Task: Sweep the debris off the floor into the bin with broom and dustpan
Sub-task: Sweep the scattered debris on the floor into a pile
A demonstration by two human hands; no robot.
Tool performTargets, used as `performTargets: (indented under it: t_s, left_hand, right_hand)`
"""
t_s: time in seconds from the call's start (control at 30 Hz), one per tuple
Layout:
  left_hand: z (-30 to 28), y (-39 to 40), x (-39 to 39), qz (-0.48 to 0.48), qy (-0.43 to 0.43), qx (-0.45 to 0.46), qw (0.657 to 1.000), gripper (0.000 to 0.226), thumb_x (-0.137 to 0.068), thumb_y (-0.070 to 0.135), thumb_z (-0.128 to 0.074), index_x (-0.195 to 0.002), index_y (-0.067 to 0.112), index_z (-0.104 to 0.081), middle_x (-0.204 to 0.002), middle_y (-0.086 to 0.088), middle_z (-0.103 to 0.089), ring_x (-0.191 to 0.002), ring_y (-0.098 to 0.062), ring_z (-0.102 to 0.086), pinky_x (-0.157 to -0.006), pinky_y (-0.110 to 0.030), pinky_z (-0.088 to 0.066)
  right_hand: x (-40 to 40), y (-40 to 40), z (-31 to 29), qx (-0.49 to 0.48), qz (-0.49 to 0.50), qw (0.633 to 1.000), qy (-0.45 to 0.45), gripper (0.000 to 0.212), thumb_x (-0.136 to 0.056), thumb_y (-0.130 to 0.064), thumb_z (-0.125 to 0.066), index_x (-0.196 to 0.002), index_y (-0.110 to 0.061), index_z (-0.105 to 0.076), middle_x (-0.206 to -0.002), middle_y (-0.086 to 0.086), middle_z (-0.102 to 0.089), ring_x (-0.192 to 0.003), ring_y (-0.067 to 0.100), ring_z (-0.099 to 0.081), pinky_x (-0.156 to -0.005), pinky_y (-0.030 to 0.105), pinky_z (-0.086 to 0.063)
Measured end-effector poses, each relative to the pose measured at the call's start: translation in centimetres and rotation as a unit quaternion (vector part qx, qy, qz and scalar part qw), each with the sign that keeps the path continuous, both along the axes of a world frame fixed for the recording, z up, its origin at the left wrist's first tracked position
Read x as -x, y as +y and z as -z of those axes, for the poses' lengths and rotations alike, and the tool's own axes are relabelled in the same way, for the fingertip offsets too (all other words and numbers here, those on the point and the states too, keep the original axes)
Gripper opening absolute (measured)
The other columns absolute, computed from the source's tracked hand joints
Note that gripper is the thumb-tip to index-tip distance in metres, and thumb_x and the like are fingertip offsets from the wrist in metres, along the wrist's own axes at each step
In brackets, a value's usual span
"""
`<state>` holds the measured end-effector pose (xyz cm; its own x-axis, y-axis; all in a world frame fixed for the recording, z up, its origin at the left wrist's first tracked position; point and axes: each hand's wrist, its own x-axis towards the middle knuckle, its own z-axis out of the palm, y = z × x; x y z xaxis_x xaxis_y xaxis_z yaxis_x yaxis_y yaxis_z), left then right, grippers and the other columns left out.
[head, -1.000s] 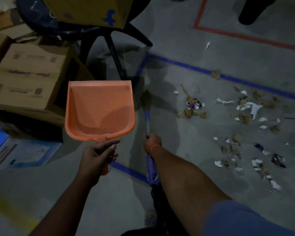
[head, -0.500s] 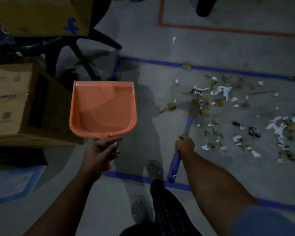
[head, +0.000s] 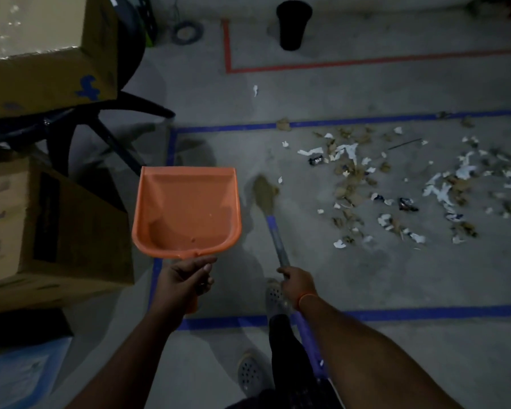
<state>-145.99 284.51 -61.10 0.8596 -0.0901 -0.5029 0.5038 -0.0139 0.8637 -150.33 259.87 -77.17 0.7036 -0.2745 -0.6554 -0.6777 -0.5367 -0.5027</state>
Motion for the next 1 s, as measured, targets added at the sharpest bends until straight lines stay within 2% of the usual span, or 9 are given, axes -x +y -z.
performTargets:
  t_s: [0.1,0.23,0.37,0.47,0.57,0.7,0.8,1.0]
  left_hand:
    - [0.1,-0.3,-0.6,0.001,0.008,-0.003,1.0,0.02,-0.094,-0.007,-0.057,-0.102,0.002,-0.072,-0.069,-0.012,-0.065,-0.058,-0.012,-0.063,-0.054,-0.018,-0.051]
    - [0.6,-0.3,-2.7,0.01,0.009,-0.018,1.0,0.02,-0.093,-0.006,-0.058,-0.102,0.004,-0.073,-0.07,-0.01,-0.067,-0.06,-0.014,-0.063,-0.054,-0.019,-0.051]
    - [1.1,-0.7,-5.4,0.028,-0.004,-0.029,0.999,0.02,-0.093,-0.005,-0.059,-0.107,0.001,-0.072,-0.07,-0.008,-0.065,-0.063,-0.014,-0.064,-0.056,-0.02,-0.052]
    - [1.4,-1.9,-7.8,0.034,0.001,-0.027,0.999,0.02,-0.093,-0.004,-0.058,-0.108,0.001,-0.071,-0.071,-0.012,-0.064,-0.062,-0.013,-0.064,-0.055,-0.019,-0.052]
    - [1.4,-3.8,-10.6,0.043,0.008,-0.021,0.999,0.021,-0.094,-0.006,-0.056,-0.106,0.002,-0.071,-0.069,-0.009,-0.066,-0.062,-0.013,-0.063,-0.055,-0.019,-0.051]
    - [0.9,-6.2,-14.9,0.043,-0.002,-0.016,0.999,0.022,-0.093,-0.006,-0.057,-0.102,0.006,-0.073,-0.069,-0.007,-0.067,-0.062,-0.012,-0.063,-0.055,-0.019,-0.051]
    - [0.4,-7.2,-18.4,0.049,-0.019,-0.01,0.999,0.022,-0.093,-0.005,-0.058,-0.103,0.006,-0.074,-0.069,-0.007,-0.066,-0.062,-0.011,-0.064,-0.056,-0.019,-0.051]
    - [0.5,-7.3,-25.7,0.059,-0.035,-0.013,0.998,0.021,-0.092,-0.003,-0.06,-0.104,0.006,-0.075,-0.07,-0.008,-0.066,-0.064,-0.012,-0.063,-0.057,-0.02,-0.052]
  right_hand:
    - [-0.9,2.0,0.5,-0.023,-0.029,0.999,0.012,0.041,-0.082,-0.011,-0.058,-0.12,-0.023,-0.069,-0.118,0.005,-0.07,-0.11,0.022,-0.065,-0.095,0.021,-0.047]
    - [-2.9,2.0,1.4,-0.034,0.011,0.999,0.028,0.04,-0.084,-0.013,-0.061,-0.123,-0.022,-0.067,-0.122,0.006,-0.068,-0.112,0.023,-0.063,-0.095,0.021,-0.046]
    - [-5.3,-1.0,2.0,-0.008,0.118,0.993,0.018,0.041,-0.084,-0.01,-0.06,-0.124,-0.017,-0.066,-0.124,0.013,-0.066,-0.114,0.029,-0.062,-0.1,0.028,-0.048]
    - [-7.5,-3.8,1.6,0.011,0.224,0.974,0.0,0.04,-0.085,-0.008,-0.06,-0.124,-0.014,-0.066,-0.127,0.014,-0.064,-0.115,0.03,-0.06,-0.098,0.025,-0.045]
    - [-10.0,-5.8,0.8,0.016,0.314,0.949,-0.005,0.039,-0.086,-0.006,-0.059,-0.123,-0.014,-0.066,-0.13,0.013,-0.061,-0.115,0.03,-0.06,-0.089,0.019,-0.042]
    - [-13.4,-6.9,0.2,0.024,0.324,0.945,-0.037,0.04,-0.085,-0.008,-0.057,-0.122,-0.017,-0.067,-0.126,0.016,-0.064,-0.112,0.032,-0.062,-0.097,0.029,-0.047]
    - [-16.9,-6.6,-0.3,0.016,0.297,0.953,-0.056,0.04,-0.085,-0.009,-0.057,-0.121,-0.021,-0.068,-0.122,0.015,-0.067,-0.109,0.031,-0.064,-0.095,0.027,-0.048]
    - [-27.0,-4.5,-1.1,-0.023,0.178,0.981,-0.066,0.042,-0.083,-0.008,-0.058,-0.122,-0.021,-0.068,-0.117,0.012,-0.07,-0.106,0.027,-0.066,-0.096,0.025,-0.049]
